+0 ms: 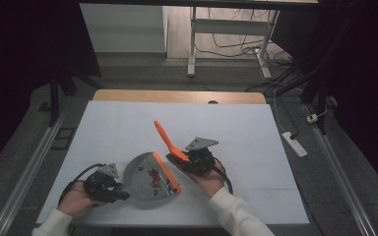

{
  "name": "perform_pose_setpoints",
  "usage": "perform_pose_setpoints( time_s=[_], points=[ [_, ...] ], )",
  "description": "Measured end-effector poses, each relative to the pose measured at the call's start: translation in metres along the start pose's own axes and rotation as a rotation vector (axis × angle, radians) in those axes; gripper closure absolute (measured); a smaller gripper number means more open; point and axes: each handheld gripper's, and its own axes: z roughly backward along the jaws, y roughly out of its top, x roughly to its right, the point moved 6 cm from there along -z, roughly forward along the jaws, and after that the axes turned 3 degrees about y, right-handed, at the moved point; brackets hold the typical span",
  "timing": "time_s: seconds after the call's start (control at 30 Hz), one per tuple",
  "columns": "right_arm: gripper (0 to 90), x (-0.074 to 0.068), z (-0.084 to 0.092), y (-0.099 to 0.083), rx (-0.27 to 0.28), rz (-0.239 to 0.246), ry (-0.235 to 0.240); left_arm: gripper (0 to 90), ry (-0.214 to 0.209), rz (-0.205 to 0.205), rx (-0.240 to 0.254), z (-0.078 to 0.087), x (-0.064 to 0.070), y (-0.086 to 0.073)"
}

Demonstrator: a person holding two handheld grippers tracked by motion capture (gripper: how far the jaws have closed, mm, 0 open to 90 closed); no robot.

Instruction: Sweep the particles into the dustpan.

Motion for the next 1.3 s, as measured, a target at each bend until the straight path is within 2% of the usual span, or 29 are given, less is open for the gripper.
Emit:
perform_pose_setpoints(
  time_s=[0.2, 0.4, 0.5, 0.6, 0.87, 0.93, 1.03, 1.13, 1.23, 1.3],
  points=[
    [70.4, 0.008, 0.015, -0.017, -0.047, -0.018, -0.039, 61.9, -0.001, -0.001, 0.000, 0.000, 0.000, 0.000],
    [70.4, 0.007, 0.030, -0.031, -0.062, -0.043, -0.051, 61.9, -0.005, -0.010, -0.005, 0.003, 0.002, -0.001],
    [70.3, 0.003, 0.034, -0.036, -0.087, -0.031, -0.060, 61.9, -0.006, -0.016, -0.008, 0.004, 0.005, -0.001],
    [70.4, -0.004, 0.034, -0.043, -0.122, -0.021, -0.048, 61.9, -0.005, -0.015, -0.010, 0.003, 0.006, -0.001],
    [70.3, -0.029, 0.032, -0.046, -0.137, 0.031, -0.032, 61.9, -0.004, -0.002, -0.005, 0.000, 0.008, 0.001],
    [70.2, -0.035, 0.030, -0.046, -0.132, 0.031, -0.012, 61.9, -0.003, 0.002, -0.003, 0.000, 0.009, 0.001],
    [70.3, -0.041, 0.028, -0.046, -0.135, 0.056, -0.010, 61.9, -0.002, 0.006, -0.001, -0.001, 0.009, 0.000],
    [70.2, -0.048, 0.026, -0.045, -0.126, 0.048, 0.007, 61.9, -0.002, 0.005, -0.003, -0.002, 0.009, 0.000],
    [70.2, -0.054, 0.025, -0.042, -0.113, 0.067, 0.013, 61.8, 0.001, 0.007, -0.004, -0.002, 0.009, 0.000],
    [70.3, -0.059, 0.025, -0.040, -0.093, 0.051, 0.046, 61.8, -0.001, 0.009, -0.002, -0.003, 0.009, -0.001]
  ],
)
